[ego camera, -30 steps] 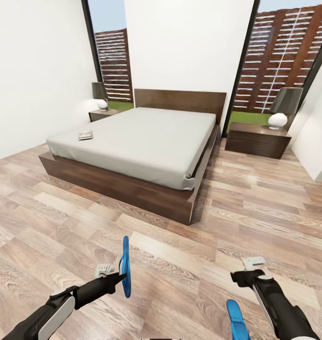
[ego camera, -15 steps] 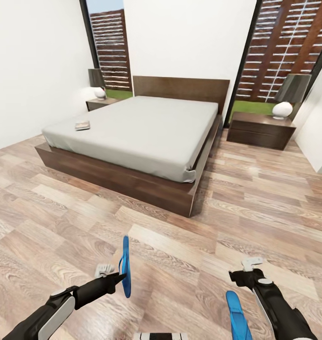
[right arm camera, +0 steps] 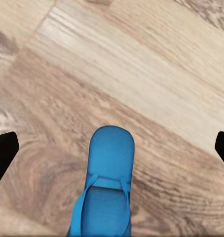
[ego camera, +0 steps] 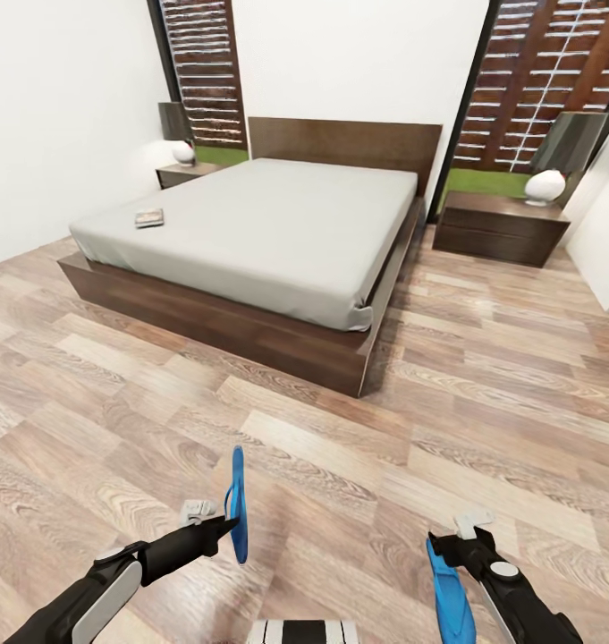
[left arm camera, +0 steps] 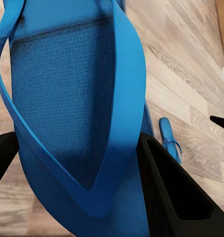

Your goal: In the bedroom, move the book from the bed onto either nightstand, and place the two sandals side by side next to the bed.

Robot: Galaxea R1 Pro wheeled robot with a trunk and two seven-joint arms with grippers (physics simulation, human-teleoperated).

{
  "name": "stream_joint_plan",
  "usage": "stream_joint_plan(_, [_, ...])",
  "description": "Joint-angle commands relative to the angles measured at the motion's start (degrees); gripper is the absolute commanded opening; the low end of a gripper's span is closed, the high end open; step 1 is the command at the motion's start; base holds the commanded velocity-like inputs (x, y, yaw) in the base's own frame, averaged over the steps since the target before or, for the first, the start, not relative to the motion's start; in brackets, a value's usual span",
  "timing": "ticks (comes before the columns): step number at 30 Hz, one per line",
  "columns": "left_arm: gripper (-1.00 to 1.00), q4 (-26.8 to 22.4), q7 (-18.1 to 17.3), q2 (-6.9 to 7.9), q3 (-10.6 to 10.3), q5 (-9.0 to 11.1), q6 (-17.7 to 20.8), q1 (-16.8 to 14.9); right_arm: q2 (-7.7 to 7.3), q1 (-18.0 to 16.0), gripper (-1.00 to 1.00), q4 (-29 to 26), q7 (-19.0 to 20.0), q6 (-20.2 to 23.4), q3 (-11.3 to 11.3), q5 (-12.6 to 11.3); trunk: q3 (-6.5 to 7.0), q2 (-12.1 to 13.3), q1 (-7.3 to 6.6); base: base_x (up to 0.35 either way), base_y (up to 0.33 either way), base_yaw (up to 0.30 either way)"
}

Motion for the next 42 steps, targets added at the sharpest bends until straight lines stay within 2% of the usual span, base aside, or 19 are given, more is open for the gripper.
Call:
stream_joint_plan(1, [-1.00,0.0,-0.1,0.04,-0.1,0.5,0.4,0.0,0.03,0.0,1.00,-0.1,0.5,0.3,-0.3,0.6,-0.27,0.0,0.01,0.000,0.000,0.000])
stream_joint_plan(6, [-1.00,0.0,-0.1,0.03,-0.1,0.5,0.4,0.0,0.05,0.0,1.00,-0.2,0.5,0.3,-0.4,0.5,-1.38,-0.1,0.14,0.000,0.000,0.000])
stream_joint_plan(8, [-1.00,0.0,-0.1,0.03,-0.1,0.5,0.4,0.0,0.02,0.0,1.00,-0.2,0.5,0.3,-0.4,-0.2,-1.82,-0.1,0.19,0.000,0.000,0.000])
stream_joint_plan(13, [-1.00,0.0,-0.1,0.03,-0.1,0.5,0.4,0.0,-0.05,0.0,1.00,-0.2,0.5,0.3,-0.5,-5.9,-2.93,-0.2,0.32,0.000,0.000,0.000])
stream_joint_plan(16, [-1.00,0.0,-0.1,0.03,-0.1,0.5,0.4,0.0,-0.02,0.0,1.00,-0.2,0.5,0.3,-0.5,-7.4,-3.59,-0.2,0.40,0.000,0.000,0.000])
stream_joint_plan(42, [-1.00,0.0,-0.1,0.03,-0.1,0.6,0.4,0.0,0.02,0.0,1.00,-0.2,0.5,0.3,-0.5,-7.9,-9.35,-0.6,1.07,0.000,0.000,0.000])
